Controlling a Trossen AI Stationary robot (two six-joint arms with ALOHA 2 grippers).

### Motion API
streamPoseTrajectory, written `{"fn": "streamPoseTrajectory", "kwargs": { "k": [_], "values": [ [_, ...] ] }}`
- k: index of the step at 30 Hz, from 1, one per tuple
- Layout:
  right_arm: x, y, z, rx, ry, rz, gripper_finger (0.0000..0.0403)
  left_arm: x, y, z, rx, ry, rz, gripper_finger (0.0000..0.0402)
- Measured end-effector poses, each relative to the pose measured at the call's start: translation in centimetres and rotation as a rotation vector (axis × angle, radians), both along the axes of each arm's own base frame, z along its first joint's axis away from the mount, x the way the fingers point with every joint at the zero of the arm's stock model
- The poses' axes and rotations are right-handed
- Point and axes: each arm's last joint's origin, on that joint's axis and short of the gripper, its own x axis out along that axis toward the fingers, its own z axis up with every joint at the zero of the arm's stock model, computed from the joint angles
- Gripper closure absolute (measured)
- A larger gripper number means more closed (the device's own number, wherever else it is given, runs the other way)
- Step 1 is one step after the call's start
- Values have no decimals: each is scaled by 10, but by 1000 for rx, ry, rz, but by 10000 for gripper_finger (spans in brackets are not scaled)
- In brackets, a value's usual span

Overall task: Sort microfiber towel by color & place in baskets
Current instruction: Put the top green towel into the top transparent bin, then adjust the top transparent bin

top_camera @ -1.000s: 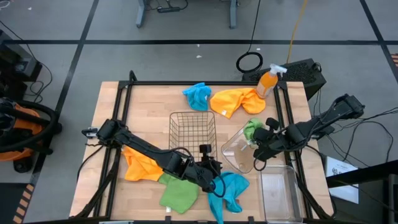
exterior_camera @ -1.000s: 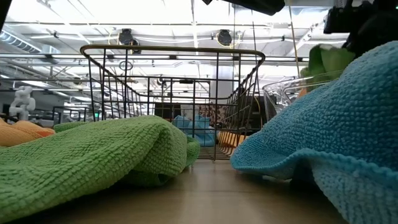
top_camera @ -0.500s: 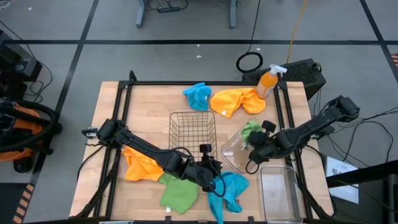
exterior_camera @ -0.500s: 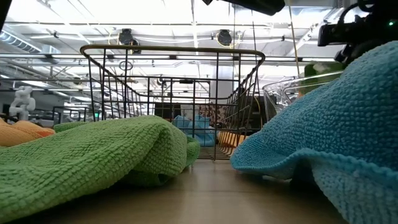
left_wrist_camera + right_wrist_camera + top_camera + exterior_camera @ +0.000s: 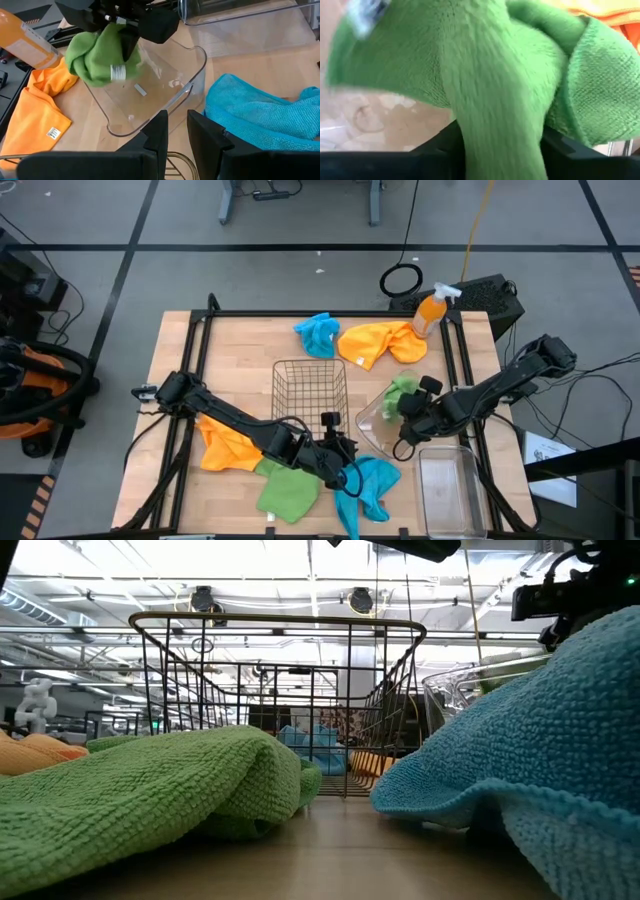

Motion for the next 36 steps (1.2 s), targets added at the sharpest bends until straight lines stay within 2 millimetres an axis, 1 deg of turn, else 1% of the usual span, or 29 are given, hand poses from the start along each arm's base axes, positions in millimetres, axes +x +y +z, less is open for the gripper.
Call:
{"fn": "streamPoseTrajectory", "kwargs": {
  "k": [6, 9, 14, 19, 23, 25, 28, 32, 36],
  "values": [
    [0, 0, 6, -13, 25, 25, 198, 0, 0, 0, 0, 0, 0, 323],
    [1, 0, 10, -13, 25, 34, 189, 0, 0, 0, 0, 0, 0, 323],
    [4, 4, 18, 36, 27, 63, 176, 0, 0, 0, 0, 0, -1, 323],
    [2, 3, 25, 22, 67, 68, 160, 0, 0, -2, -1, -1, -1, 323],
    [3, 3, 37, 22, 57, 80, 152, -1, 1, -7, 4, 14, 0, 323],
    [4, 4, 47, 32, 18, 99, 155, -1, 1, -8, 6, 17, 0, 323],
    [5, 8, 65, 13, -74, 152, 169, -1, 0, -8, 3, 11, 0, 323],
    [3, 15, 85, -18, -238, 275, 198, 1, -1, -6, -19, -12, -13, 323],
    [-5, 18, 101, 0, -357, 340, 229, 2, -3, -4, -59, -24, -52, 323]
  ]
}}
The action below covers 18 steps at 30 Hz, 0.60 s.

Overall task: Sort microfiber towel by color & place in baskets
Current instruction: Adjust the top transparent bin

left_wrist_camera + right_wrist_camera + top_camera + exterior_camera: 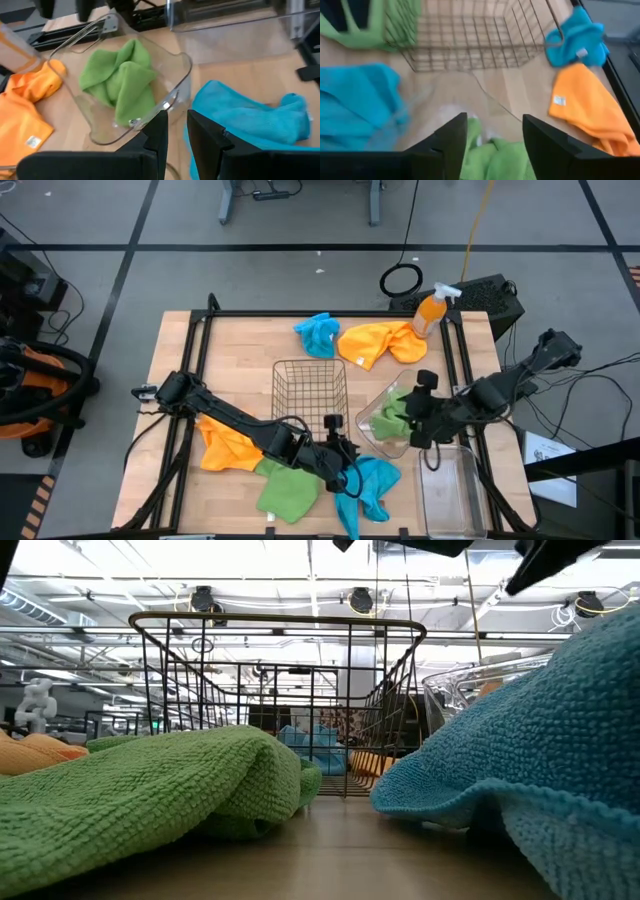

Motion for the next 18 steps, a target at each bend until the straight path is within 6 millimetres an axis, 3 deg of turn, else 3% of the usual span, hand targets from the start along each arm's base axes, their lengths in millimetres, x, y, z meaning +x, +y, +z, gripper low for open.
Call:
{"fn": "streamPoseTrajectory", "kwargs": {
  "k": [8, 18],
  "values": [
    [-18, 14, 3, 52, -2, 77, 286, 0, -2, 1, -11, -6, -24, 323],
    [-18, 38, -40, 118, 274, 147, 299, 1, -2, 1, -15, -15, -24, 323]
  ]
}}
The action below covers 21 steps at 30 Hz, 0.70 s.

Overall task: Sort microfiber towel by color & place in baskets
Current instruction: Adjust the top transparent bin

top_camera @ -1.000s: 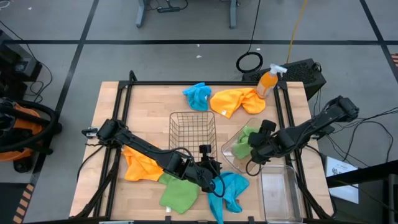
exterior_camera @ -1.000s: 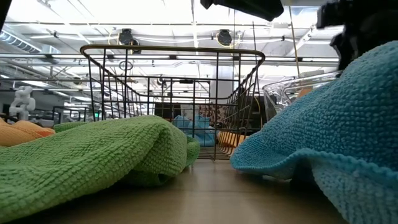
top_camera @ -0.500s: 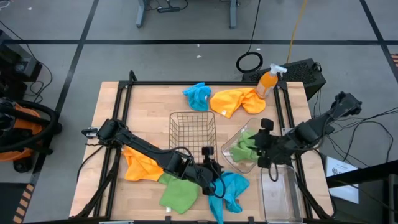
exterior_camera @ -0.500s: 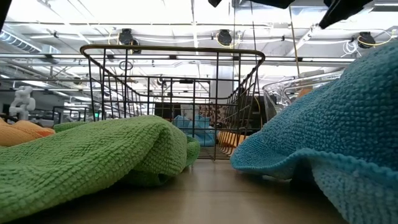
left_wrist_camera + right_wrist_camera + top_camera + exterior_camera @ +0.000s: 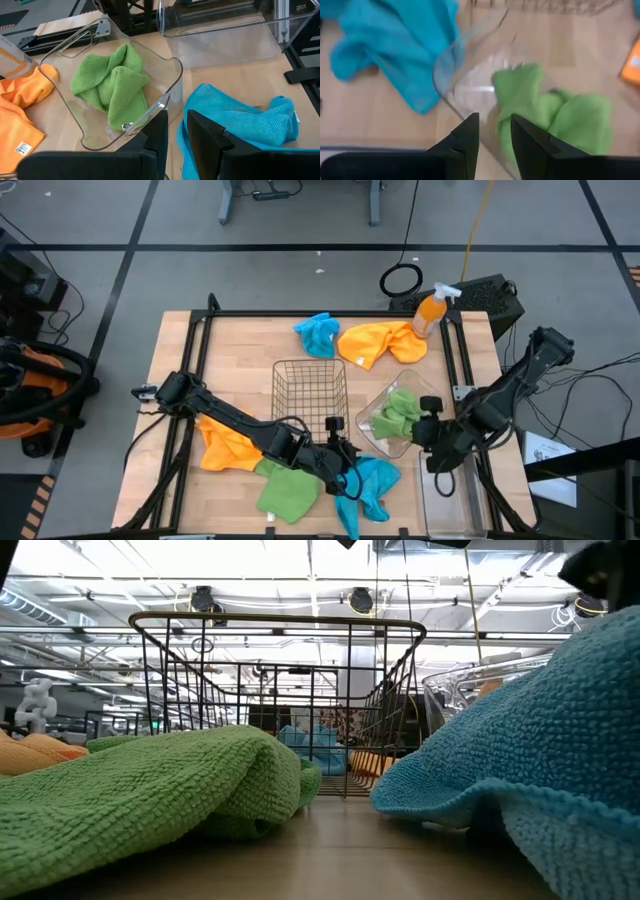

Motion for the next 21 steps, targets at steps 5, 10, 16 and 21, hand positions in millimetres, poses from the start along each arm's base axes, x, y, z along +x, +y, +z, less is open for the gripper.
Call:
{"fn": "streamPoseTrajectory", "kwargs": {
  "k": [5, 10, 16, 21],
  "values": [
    [8, 9, -6, 62, 25, 20, 296, 1, 0, 1, -5, -12, 0, 323],
    [20, 19, -7, 117, -37, 52, 296, 1, 0, 1, -7, -16, 0, 323],
    [29, 27, -21, 84, 7, 108, 296, 1, -1, 1, -13, -11, -11, 323],
    [37, 29, -29, 61, 23, 103, 296, 0, -2, 1, 6, -4, -28, 323]
  ]
}}
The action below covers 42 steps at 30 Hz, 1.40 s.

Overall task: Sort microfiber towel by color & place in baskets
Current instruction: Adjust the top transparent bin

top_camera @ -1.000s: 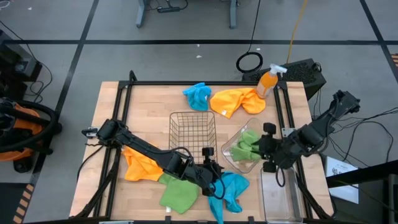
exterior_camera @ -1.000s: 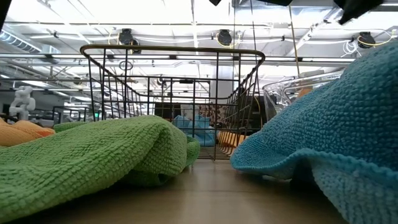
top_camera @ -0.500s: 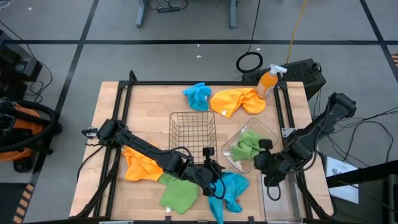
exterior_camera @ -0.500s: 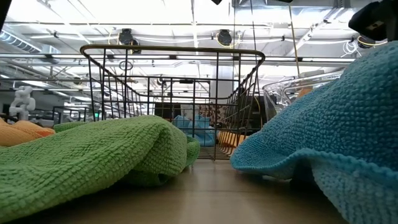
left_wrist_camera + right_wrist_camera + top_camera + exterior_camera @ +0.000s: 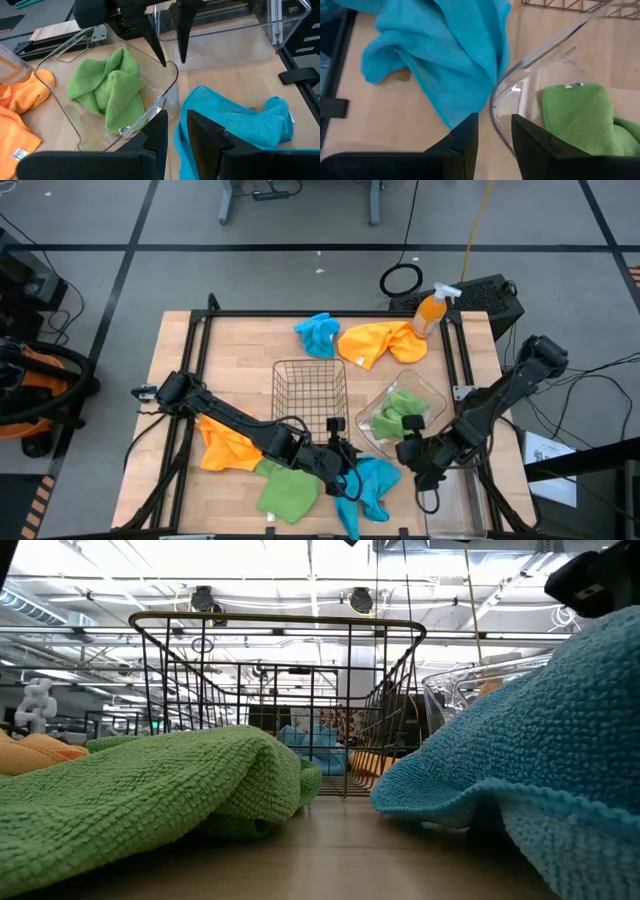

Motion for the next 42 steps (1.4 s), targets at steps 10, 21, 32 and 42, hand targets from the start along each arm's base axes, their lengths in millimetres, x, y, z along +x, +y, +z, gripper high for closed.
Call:
{"fn": "streamPoseTrajectory", "kwargs": {
  "k": [10, 21, 32, 42],
  "values": [
    [9, -8, -6, -31, 24, -30, 296, 0, 0, -1, 2, 5, 0, 323],
    [23, -28, -6, -54, 19, -95, 296, -1, 0, -2, 5, 18, 2, 323],
    [42, -49, -2, -76, -91, -216, 296, -2, 0, -2, 7, 22, 2, 323],
    [50, -55, 3, -156, -207, -293, 296, -4, -5, -3, 12, 31, -11, 323]
  ]
}}
